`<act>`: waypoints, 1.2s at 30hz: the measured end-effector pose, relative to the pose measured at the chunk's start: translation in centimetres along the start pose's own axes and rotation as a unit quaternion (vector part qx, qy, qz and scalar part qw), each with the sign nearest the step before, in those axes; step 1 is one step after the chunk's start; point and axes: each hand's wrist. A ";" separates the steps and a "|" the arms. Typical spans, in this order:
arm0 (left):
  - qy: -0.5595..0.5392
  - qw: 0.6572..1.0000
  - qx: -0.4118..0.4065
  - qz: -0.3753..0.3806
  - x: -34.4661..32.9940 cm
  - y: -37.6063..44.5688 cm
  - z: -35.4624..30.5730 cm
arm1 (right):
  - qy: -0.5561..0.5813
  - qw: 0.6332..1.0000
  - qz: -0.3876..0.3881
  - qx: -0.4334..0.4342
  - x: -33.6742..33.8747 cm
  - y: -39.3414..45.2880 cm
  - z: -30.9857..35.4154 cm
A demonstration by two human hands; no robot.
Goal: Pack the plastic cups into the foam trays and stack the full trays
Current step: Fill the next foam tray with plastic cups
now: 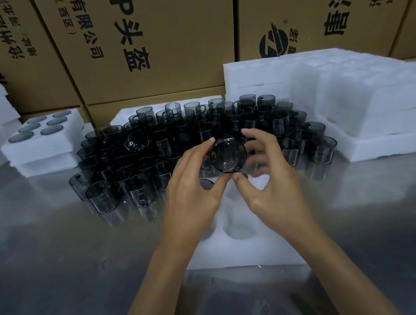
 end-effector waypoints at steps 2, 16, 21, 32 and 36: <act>-0.003 1.000 -0.003 0.000 -0.2 0.0 0.0 | 0.048 0.998 -0.004 -0.025 0.2 0.0 0.1; 0.022 0.980 0.090 0.175 -0.8 -0.1 1.2 | 0.218 0.948 0.001 -0.232 2.3 1.0 -1.3; 0.026 0.971 0.098 0.216 -0.7 -0.2 1.2 | 0.213 0.945 -0.007 -0.248 2.3 0.8 -1.5; 0.140 0.947 0.081 0.278 -0.3 -0.4 1.3 | 0.127 0.966 0.097 -0.203 3.2 0.6 -2.3; 0.139 0.941 0.107 0.288 -0.8 -0.5 1.2 | 0.054 0.978 0.102 -0.174 2.9 0.6 -2.7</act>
Point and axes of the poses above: each hand's wrist, its own y-axis towards the middle knuckle, its own x-axis out of the back of the hand, z = x × y, and after that the axes turned 6 degrees about z, right-handed
